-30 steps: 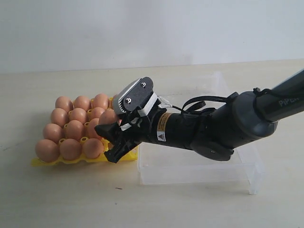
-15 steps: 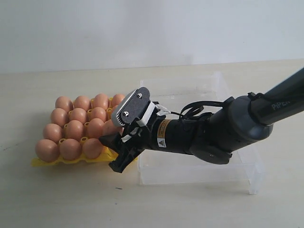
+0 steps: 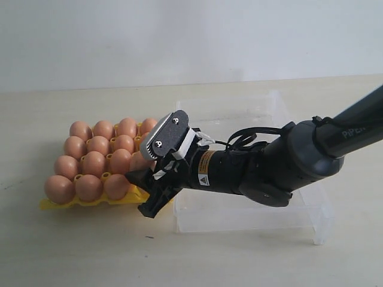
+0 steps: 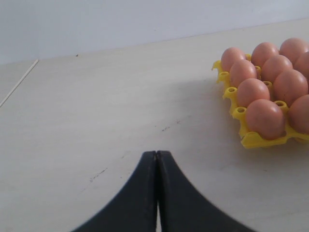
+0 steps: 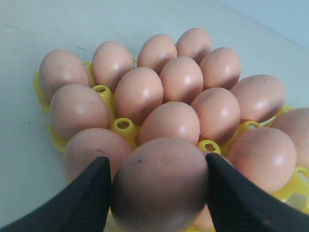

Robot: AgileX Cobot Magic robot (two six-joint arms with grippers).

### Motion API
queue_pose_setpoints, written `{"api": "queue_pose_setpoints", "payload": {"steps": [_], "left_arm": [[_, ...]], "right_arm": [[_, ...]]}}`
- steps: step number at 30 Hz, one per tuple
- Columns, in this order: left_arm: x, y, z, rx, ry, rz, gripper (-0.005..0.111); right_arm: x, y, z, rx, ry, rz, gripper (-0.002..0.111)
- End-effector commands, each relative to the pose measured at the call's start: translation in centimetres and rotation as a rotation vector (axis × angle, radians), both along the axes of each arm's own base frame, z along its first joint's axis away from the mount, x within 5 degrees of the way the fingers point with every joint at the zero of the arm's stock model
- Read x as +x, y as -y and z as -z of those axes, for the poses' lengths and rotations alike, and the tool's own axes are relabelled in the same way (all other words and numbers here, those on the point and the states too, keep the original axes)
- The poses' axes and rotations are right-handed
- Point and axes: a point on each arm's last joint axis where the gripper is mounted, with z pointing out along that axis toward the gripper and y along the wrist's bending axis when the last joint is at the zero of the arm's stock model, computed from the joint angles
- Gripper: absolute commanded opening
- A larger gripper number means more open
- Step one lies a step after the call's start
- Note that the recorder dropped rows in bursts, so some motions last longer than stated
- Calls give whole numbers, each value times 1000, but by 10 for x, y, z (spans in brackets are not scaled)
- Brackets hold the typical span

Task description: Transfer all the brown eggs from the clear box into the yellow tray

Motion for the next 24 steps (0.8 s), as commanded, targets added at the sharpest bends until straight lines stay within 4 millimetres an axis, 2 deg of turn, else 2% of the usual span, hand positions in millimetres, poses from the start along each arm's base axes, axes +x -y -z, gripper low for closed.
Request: {"api": "queue_pose_setpoints", "payload": {"steps": [1, 13, 16, 20, 22, 23, 24], "left_arm": [[0, 0, -2, -6, 13, 6, 0], [0, 0, -2, -6, 13, 6, 0], [0, 0, -2, -6, 13, 6, 0], [0, 0, -2, -6, 13, 6, 0], [0, 0, -2, -6, 13, 6, 0], [0, 0, -2, -6, 13, 6, 0], [0, 0, -2, -6, 13, 6, 0]], "right_arm": [[0, -2, -2, 13, 15, -12, 55], [0, -3, -3, 22, 19, -15, 57], [1, -3, -9, 34, 30, -13, 57], [0, -2, -38, 73, 76, -4, 57], [-1, 1, -59, 109, 71, 27, 57], [-4, 6, -80, 160, 23, 78, 55], [-6, 9, -88, 176, 11, 98, 54]]}}
